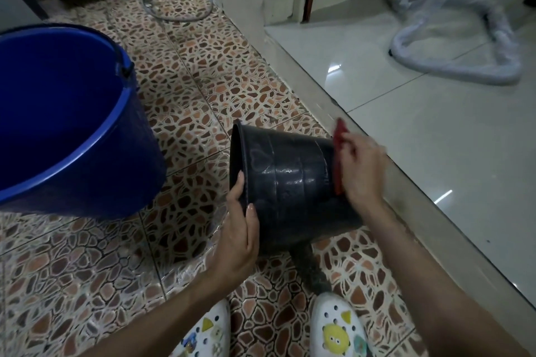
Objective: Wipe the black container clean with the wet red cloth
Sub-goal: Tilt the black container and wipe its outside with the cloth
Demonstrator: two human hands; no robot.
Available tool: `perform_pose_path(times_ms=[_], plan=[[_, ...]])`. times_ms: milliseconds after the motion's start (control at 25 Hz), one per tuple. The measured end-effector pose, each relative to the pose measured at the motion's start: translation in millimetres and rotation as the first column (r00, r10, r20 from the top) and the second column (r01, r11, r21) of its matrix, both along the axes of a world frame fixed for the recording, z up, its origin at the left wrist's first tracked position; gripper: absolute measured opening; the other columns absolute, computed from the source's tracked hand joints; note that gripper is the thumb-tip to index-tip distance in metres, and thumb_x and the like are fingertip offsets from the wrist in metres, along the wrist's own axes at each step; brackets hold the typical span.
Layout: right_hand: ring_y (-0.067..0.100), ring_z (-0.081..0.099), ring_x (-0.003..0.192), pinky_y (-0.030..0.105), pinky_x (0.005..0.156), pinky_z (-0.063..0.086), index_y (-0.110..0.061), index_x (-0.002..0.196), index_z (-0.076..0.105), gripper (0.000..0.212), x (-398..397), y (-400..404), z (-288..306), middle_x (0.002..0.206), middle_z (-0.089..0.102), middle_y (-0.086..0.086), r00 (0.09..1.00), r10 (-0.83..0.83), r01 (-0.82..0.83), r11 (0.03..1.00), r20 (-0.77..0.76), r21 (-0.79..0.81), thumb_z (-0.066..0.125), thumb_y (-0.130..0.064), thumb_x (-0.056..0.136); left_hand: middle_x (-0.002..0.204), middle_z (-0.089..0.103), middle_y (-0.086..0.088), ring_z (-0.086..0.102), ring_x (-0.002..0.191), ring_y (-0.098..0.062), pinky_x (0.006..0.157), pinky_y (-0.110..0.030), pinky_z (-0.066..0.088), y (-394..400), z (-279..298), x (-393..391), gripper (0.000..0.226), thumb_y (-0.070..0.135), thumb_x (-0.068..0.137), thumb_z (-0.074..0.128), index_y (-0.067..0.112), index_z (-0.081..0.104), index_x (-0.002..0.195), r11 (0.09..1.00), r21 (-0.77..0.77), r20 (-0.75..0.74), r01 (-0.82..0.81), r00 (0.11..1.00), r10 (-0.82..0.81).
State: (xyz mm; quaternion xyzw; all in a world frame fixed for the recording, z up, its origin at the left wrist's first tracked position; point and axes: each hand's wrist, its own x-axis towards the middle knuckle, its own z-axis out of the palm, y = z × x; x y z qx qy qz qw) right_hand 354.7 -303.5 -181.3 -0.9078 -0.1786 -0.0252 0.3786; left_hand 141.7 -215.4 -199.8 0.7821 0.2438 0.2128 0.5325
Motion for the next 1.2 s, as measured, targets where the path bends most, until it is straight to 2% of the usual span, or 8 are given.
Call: perform_pose_path(times_ms=[160,320,440,560,680,920,1120,1200], plan=[[0.007,0.043,0.103,0.026,0.085,0.028,-0.023,0.121,0.063,0.031,-101,48,8,0.126,0.061,-0.013,0.85,0.482,-0.499,0.866,0.211,0.034,0.045,-0.021,0.095,0.155,0.026,-0.007,0.038,0.137,-0.017,0.107,-0.049,0.041,-1,-11,-5,0.056,0.048,0.098,0.02,0.03,0.005,0.148,1.0,0.028,0.022,-0.005,1.0,0.004],[0.008,0.041,0.105,0.031,0.087,0.027,-0.026,0.119,0.063,0.03,-16,15,-17,0.118,0.061,-0.014,0.981,0.177,-0.175,0.984,0.083,-0.032,0.043,-0.028,0.097,0.153,0.008,0.032,0.025,0.137,0.01,0.107,-0.018,0.038,-6,-13,-15,0.055,0.049,0.097,0.021,0.039,-0.002,0.146,0.996,0.008,0.027,0.09,0.996,-0.09],[0.029,0.048,0.111,0.04,0.094,0.037,-0.015,0.12,0.065,0.032,30,-13,-10,0.117,0.065,0.007,0.992,-0.095,0.083,0.987,-0.08,-0.136,0.043,-0.022,0.097,0.152,0.024,0.008,0.039,0.128,0.009,0.098,-0.023,0.047,-4,0,-21,0.051,0.06,0.093,0.025,0.053,0.001,0.138,0.992,-0.017,-0.042,0.123,0.991,-0.123],[0.021,0.05,0.109,0.033,0.096,0.039,-0.019,0.116,0.065,0.028,-26,25,7,0.117,0.064,-0.003,0.985,0.168,-0.166,0.984,-0.03,0.062,0.047,-0.015,0.095,0.117,0.057,0.021,0.06,0.099,0.004,0.079,-0.03,0.053,17,21,11,0.04,0.047,0.095,0.032,0.038,0.026,0.133,0.977,-0.162,0.004,-0.136,0.99,0.138],[0.011,0.046,0.102,0.029,0.088,0.033,-0.024,0.117,0.065,0.032,-81,44,3,0.121,0.062,-0.014,0.873,0.468,-0.478,0.878,0.139,0.042,0.041,-0.024,0.095,0.116,0.062,0.011,0.061,0.103,-0.002,0.088,-0.031,0.051,32,37,42,0.042,0.043,0.102,0.022,0.023,0.04,0.135,0.969,-0.119,-0.03,-0.214,0.977,0.212],[0.031,0.054,0.105,0.042,0.095,0.042,-0.018,0.112,0.068,0.029,39,-18,-10,0.11,0.069,0.009,0.984,-0.109,0.086,0.984,-0.144,-0.157,0.046,-0.022,0.096,0.106,0.059,0.036,0.057,0.103,0.008,0.084,-0.01,0.047,10,28,18,0.034,0.032,0.103,0.024,0.031,0.037,0.134,0.996,-0.048,-0.004,-0.075,0.997,0.075],[0.011,0.047,0.108,0.025,0.094,0.035,-0.019,0.117,0.065,0.029,-69,49,27,0.121,0.063,-0.007,0.923,0.372,-0.384,0.904,0.1,0.186,0.045,-0.018,0.097,0.082,0.066,0.0,0.063,0.066,-0.014,0.058,-0.038,0.052,22,29,24,0.047,0.042,0.098,0.021,0.02,0.037,0.137,0.988,0.148,-0.021,-0.032,0.999,0.035],[0.007,0.042,0.103,0.026,0.084,0.029,-0.023,0.118,0.064,0.031,-82,57,17,0.122,0.062,-0.013,0.908,0.374,-0.397,0.912,0.19,0.103,0.044,-0.025,0.096,0.082,0.065,-0.001,0.063,0.067,-0.013,0.054,-0.029,0.05,26,25,13,0.045,0.042,0.1,0.021,0.023,0.033,0.139,0.986,0.164,-0.058,-0.004,0.998,0.013]])
